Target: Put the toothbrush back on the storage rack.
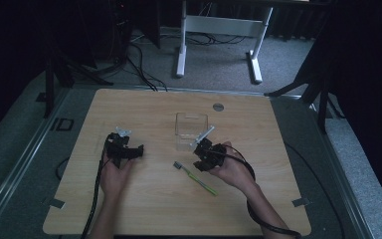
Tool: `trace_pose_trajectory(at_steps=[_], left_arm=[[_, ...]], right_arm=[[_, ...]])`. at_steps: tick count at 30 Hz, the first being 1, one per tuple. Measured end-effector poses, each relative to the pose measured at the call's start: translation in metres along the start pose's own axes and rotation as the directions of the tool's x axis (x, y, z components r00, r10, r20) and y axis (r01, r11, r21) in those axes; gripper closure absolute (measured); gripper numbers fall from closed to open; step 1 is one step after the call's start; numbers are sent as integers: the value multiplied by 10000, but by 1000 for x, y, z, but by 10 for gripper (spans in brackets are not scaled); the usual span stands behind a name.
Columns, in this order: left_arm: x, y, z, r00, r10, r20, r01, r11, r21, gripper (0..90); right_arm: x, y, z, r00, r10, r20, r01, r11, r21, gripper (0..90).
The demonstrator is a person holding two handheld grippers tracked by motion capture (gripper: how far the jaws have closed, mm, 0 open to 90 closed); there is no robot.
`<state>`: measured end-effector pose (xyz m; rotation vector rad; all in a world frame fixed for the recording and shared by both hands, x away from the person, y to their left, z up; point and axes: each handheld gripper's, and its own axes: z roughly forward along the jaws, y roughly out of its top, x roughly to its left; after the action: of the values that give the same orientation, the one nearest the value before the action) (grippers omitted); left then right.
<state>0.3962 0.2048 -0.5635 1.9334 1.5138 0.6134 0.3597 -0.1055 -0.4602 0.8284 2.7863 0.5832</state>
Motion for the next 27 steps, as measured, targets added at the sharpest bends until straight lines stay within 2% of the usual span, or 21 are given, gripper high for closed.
trace_pose_trajectory(at_steps=[15, 18, 27], left_arm=[[0, 0, 0, 10000, 11, 2, -11, 10000, 5, 114], [0, 0, 0, 10000, 11, 2, -11, 10000, 6, 114], [0, 0, 0, 10000, 8, 1, -8, 10000, 2, 114]], right_arm=[[3, 6, 5, 9997, -201, -120, 206, 9986, 484, 664], [4, 7, 6, 9992, -389, -73, 392, 9975, 592, 670], [4, 9, 8, 9994, -279, -220, 296, 9963, 802, 675]])
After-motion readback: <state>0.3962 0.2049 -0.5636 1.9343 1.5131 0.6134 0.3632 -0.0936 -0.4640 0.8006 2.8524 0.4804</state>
